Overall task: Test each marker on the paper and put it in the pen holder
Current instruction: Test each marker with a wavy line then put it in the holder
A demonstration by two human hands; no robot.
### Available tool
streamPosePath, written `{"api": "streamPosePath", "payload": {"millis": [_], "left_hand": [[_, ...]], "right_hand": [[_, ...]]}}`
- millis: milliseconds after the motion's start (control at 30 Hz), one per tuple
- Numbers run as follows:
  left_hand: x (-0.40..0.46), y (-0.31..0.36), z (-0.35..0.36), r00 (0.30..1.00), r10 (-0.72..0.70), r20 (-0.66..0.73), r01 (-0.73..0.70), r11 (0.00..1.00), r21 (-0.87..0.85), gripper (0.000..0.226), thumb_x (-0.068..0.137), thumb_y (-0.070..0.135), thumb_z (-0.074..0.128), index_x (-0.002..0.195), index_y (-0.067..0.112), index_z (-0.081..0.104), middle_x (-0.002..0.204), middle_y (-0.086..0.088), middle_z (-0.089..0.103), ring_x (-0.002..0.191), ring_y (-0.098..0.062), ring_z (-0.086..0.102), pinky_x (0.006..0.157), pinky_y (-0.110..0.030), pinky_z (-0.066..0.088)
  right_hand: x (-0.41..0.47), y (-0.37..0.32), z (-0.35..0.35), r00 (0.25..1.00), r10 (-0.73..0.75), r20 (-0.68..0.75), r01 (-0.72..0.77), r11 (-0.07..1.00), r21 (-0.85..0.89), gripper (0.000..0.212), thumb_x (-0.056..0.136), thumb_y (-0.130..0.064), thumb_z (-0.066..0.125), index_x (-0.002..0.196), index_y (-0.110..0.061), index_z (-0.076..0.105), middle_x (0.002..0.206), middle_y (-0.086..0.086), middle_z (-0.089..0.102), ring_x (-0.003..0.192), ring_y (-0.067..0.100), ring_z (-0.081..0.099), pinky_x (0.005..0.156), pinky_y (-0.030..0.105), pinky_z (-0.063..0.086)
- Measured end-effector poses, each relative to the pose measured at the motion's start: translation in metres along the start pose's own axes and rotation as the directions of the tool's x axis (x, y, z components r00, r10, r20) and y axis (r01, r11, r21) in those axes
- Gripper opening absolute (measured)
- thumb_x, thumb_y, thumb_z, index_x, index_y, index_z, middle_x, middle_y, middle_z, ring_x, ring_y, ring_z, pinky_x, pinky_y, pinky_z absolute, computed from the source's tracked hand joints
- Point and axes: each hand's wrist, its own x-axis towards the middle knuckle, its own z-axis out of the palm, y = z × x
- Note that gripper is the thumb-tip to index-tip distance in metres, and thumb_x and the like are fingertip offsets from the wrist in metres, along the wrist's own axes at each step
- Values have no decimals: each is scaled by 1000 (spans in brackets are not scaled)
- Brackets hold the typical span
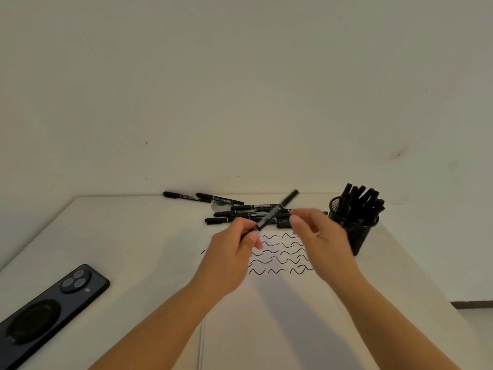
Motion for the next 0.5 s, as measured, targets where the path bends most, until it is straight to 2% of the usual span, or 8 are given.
{"api": "streamPosePath", "payload": {"millis": [100,200,267,367,500], "left_hand": [[-15,6,3,996,38,80,-38,999,-3,19,93,23,46,89,41,52,75,22,65,65,4,55,58,-6,39],[-27,3,-4,995,-20,97,17,999,27,17,93,29,46,87,42,54,70,26,63,65,4,56,58,-9,41],[-31,-1,-12,993,-46,105,39,997,67,19,93,30,44,83,39,57,64,25,61,59,-1,54,58,-19,44],[-36,1,-21,993,-22,116,4,988,151,18,94,32,43,85,30,59,62,19,60,61,-6,56,63,-30,47],[-45,4,-27,991,8,135,-43,964,262,23,93,38,37,78,30,53,62,8,59,58,-11,53,60,-34,44]], "right_hand": [[-14,-5,23,988,79,136,-102,981,164,21,90,-34,51,73,-30,64,55,-15,60,53,-2,50,55,15,41],[-22,-10,34,992,124,28,-126,939,320,28,93,-30,46,73,-26,64,49,-12,55,48,-2,46,47,11,38],[-25,-13,37,984,177,-35,-150,911,385,29,94,-31,45,72,-24,62,46,-11,52,46,0,44,45,11,36],[-36,-19,49,987,146,68,-161,917,364,27,94,-28,46,73,-20,61,46,-10,53,45,1,44,46,11,36],[-42,-21,57,983,128,132,-161,945,286,31,93,-30,46,74,-10,60,45,-11,50,44,1,43,46,12,35]]}}
